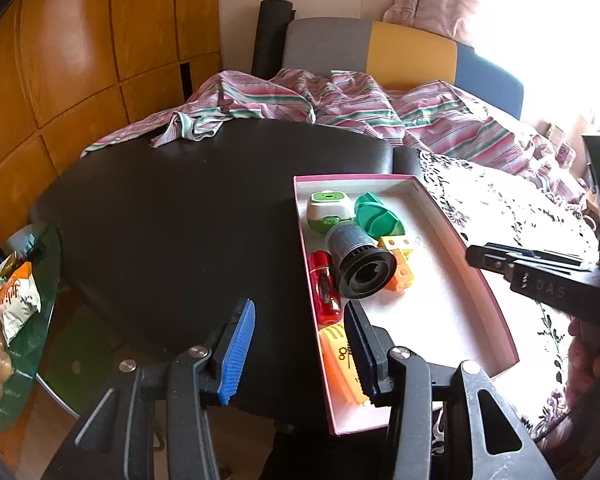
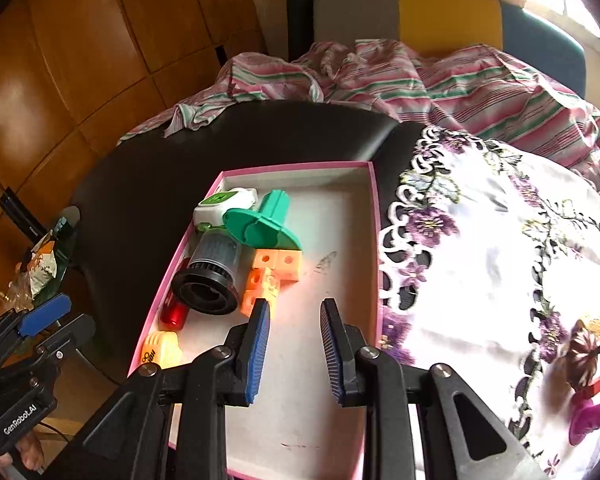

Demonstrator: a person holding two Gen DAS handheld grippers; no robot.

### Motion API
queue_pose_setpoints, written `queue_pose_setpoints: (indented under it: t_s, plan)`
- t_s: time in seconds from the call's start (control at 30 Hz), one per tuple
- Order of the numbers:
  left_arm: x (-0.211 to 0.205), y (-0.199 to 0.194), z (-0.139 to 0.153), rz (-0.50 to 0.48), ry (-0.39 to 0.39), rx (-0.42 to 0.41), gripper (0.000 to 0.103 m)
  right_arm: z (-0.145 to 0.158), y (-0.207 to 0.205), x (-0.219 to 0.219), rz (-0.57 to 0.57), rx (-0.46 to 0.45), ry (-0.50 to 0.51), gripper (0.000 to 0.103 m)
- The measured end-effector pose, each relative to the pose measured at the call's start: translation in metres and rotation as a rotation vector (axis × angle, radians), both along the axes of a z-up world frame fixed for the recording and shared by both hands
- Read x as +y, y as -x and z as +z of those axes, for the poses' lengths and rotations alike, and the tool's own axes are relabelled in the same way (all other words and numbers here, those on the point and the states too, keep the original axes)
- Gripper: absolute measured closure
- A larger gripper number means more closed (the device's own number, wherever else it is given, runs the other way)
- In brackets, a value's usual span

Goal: Organize rigid objects
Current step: 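Move left tool to the brown pumpkin toy while right tool approaches yellow oval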

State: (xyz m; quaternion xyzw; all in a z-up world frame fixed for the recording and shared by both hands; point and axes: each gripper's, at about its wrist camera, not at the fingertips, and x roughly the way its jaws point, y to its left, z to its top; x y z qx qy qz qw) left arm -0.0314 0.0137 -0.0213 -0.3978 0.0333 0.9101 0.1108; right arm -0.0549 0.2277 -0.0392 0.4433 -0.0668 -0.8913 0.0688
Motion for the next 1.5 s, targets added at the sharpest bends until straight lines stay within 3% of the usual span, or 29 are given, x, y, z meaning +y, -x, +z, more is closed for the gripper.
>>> queue_pose_setpoints:
  t_s: [0.57,0.9,1.1,1.5]
  plan:
    - [0.044,-0.009,0.001,-0.113,0.047,0.008,0.055,0.019,-0.039,0.113,-0.221,0.030,-0.034,0.078]
    - [0.092,-0.013,0.005,-0.223,0.071,0.025,0.055,0.017,-0.072,0.230,-0.542,0.058,-0.065,0.078]
    - [0.126,-0.013,0.005,-0.295,0.091,0.027,0.055,-0.009,-0.099,0.290,-0.761,0.002,0.032,0.078]
    - [0.205,-0.015,-0.005,-0.456,0.079,-0.035,0.055,-0.006,-0.124,0.322,-0.904,0.040,0.177,0.078]
